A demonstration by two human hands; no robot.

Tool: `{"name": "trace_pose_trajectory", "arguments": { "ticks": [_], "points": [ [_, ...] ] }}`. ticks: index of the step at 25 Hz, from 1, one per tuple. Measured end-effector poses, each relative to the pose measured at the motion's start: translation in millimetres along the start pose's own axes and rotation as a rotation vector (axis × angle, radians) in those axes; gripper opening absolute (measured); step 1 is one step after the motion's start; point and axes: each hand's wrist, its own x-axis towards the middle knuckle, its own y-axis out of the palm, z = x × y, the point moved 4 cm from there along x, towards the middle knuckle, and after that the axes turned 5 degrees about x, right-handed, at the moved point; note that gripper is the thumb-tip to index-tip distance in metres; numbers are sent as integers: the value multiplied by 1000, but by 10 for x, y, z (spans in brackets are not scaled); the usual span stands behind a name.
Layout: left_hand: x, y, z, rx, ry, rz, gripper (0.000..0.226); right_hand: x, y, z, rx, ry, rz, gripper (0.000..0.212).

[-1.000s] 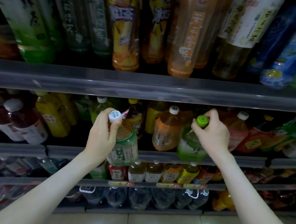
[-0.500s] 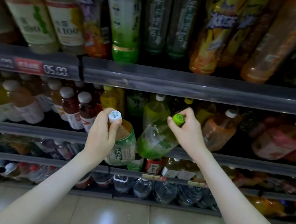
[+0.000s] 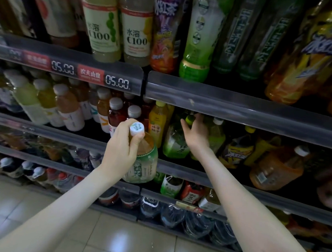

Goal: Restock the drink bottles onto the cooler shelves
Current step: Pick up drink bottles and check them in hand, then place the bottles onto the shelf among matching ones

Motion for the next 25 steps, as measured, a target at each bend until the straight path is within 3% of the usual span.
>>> {"name": "trace_pose_trajectory", "arguments": {
  "ticks": [3,9,15,19,21,25],
  "points": [
    [43,46,16,-20,-4,1,42,56,79,52,-154,14,28,67],
    [67,176,78,-68,-20,36,36,-92,356,-107,-599,-286,162,88],
    [16,256,69,-77,-40,69,44,103,424,-87,-740,-264,72,84],
    [24,318,11,-74,-42,74,45,56,146,-326,-839,-474,-50,101],
    [36,381,-45,-76,-33,88,46,31,-37,-538,-903,-499,-71,97],
    [49,549,-232,-75,15,108,41,157,-30,-620,-920,-382,83,75]
  ]
}}
